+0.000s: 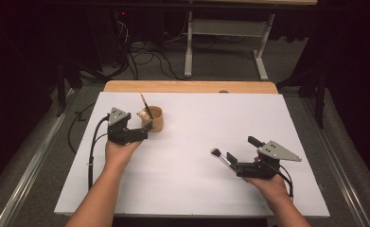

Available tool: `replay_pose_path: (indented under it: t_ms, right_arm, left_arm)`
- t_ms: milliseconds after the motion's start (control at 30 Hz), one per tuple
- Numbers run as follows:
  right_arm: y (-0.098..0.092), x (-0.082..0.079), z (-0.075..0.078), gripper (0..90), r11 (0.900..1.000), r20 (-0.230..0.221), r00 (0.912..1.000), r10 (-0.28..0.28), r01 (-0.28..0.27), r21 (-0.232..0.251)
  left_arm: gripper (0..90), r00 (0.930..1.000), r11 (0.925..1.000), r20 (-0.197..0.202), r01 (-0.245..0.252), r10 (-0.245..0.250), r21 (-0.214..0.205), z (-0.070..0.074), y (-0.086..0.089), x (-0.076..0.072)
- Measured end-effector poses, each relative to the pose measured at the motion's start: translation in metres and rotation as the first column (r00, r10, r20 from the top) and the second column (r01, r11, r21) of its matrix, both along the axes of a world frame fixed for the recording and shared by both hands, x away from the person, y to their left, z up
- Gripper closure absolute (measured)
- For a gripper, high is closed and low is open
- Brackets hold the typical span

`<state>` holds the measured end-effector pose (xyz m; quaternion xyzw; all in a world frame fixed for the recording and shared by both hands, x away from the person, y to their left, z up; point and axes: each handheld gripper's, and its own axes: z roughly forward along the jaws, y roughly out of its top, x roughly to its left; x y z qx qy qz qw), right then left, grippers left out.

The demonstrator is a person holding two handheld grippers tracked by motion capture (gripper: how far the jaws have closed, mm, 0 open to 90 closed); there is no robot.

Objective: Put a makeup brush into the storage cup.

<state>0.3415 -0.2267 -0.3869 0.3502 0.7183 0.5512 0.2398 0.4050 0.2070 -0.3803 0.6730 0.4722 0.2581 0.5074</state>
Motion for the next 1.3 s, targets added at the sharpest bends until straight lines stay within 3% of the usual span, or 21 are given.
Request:
replay_pose_path:
  t_ms: [267,333,667,1067,1300]
  right_arm:
    - [-0.001,-0.001,0.001,1.7,1.0,0.005,1.0,-0.007,0.007,0.002]
    - [-0.001,-0.001,0.001,1.7,1.0,0.004,1.0,-0.009,0.009,0.004]
    - [-0.003,-0.002,0.002,1.6,0.9999,0.016,0.9998,-0.015,0.015,-0.001]
    - [-0.007,-0.002,0.002,1.5,0.9995,0.019,0.9993,-0.033,0.033,-0.003]
    - [-0.011,-0.002,0.002,1.5,0.9983,0.021,0.9981,-0.058,0.058,-0.001]
  left_arm:
    - [0.3,0.999,0.9993,0.024,0.038,-0.038,0.006,0.006,-0.007,-0.017]
    - [0.3,0.9984,0.9987,0.029,0.05,-0.049,-0.009,0.006,-0.008,-0.022]
    - [0.3,0.9965,0.9967,0.023,0.08,-0.08,-0.013,0.003,-0.009,-0.039]
    - [0.3,0.9915,0.9933,0.061,0.116,-0.115,-0.001,0.006,-0.008,-0.066]
    - [0.3,0.985,0.9889,0.09,0.149,-0.147,-0.006,0.003,-0.01,-0.086]
